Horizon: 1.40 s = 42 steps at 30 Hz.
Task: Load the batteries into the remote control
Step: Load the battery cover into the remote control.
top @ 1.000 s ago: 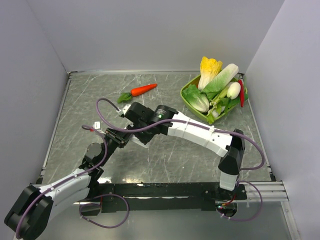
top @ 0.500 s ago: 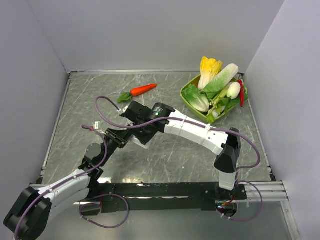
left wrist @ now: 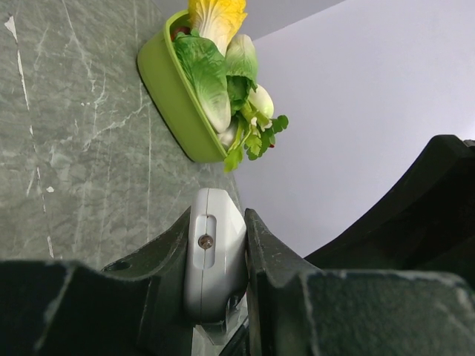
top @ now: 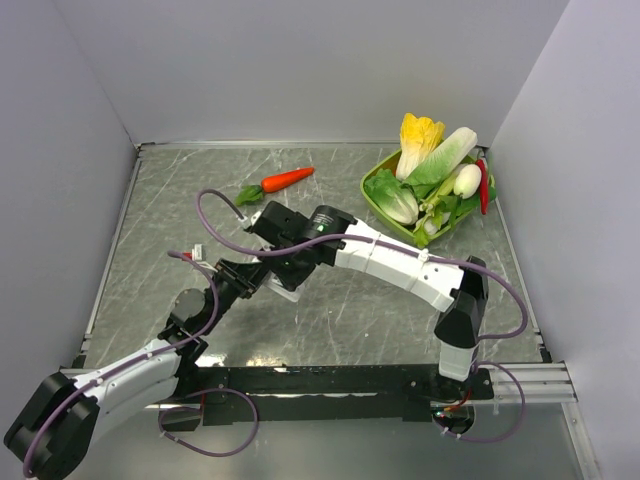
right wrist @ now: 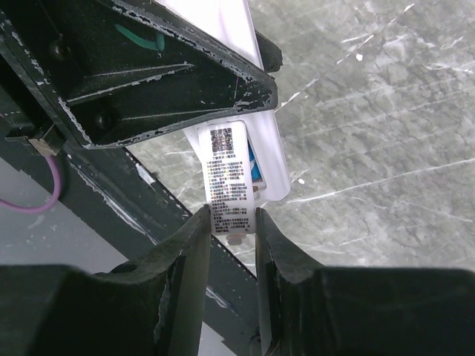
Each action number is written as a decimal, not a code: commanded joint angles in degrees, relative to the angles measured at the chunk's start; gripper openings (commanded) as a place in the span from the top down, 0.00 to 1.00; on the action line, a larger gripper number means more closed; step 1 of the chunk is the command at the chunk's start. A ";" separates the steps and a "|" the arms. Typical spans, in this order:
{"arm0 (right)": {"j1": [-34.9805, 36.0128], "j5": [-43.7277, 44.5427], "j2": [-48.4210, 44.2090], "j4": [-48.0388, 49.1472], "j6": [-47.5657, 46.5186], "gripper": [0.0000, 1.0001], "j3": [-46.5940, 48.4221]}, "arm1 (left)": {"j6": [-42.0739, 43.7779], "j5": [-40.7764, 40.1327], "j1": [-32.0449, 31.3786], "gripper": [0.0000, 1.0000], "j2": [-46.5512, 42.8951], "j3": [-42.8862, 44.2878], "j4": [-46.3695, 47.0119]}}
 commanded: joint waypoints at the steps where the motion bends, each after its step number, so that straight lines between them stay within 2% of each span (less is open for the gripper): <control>1: -0.91 2.15 -4.64 6.32 0.38 1.00 -2.29 | 0.64 2.09 -1.45 0.99 -0.50 -6.11 4.29; 15: 1.64 3.73 -12.55 25.31 -7.01 1.00 -17.15 | -0.68 2.53 -1.54 0.99 0.29 -4.97 3.59; 36: 1.38 5.84 -11.06 25.49 -3.41 1.00 -16.98 | -0.86 5.25 -1.80 0.99 2.75 -5.40 10.88; 42: 1.11 6.20 -11.41 25.58 -3.14 0.89 -17.33 | -1.38 4.99 -1.80 0.99 2.84 -5.58 10.80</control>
